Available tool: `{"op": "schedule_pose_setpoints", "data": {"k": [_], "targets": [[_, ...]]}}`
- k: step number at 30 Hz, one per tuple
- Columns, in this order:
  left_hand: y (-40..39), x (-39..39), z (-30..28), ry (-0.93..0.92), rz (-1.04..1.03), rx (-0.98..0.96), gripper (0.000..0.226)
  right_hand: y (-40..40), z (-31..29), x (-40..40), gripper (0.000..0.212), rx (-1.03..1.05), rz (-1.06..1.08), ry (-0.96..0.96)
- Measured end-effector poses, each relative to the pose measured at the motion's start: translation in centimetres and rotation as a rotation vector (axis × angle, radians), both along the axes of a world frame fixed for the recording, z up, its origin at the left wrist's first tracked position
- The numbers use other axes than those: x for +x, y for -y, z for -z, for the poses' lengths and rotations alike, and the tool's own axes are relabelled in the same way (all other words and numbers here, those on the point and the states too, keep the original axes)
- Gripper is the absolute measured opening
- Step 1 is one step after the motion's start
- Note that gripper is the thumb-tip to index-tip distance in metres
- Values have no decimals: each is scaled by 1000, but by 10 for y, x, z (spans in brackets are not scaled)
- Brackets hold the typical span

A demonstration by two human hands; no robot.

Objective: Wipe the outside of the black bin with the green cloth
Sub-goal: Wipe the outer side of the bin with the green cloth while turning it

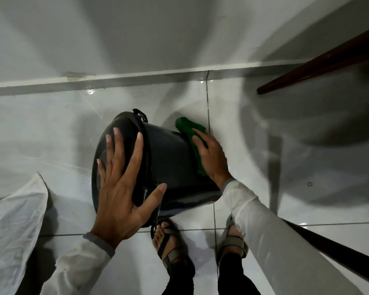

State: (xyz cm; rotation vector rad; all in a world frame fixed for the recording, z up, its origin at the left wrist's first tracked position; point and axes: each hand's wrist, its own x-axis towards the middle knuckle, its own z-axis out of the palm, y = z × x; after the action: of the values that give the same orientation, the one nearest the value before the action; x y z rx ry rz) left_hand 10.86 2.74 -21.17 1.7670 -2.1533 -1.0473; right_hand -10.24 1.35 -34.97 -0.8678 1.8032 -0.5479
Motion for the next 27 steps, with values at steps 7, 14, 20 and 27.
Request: {"op": "schedule_pose_setpoints", "data": {"k": [7,14,20,27], "targets": [[13,-13,-3,18,6,6,101,6,2,-11,48,192,149,71],[21,-22,-3,52,-12,-16,106,6,-79,49,59,-113,131,239],[20,-16,-2,23,-52,-5,106,7,-99,63,54,-244,-43,173],[7,-10,-1,11,-47,-6,104,10,-17,11,51,3,67,-14]]}}
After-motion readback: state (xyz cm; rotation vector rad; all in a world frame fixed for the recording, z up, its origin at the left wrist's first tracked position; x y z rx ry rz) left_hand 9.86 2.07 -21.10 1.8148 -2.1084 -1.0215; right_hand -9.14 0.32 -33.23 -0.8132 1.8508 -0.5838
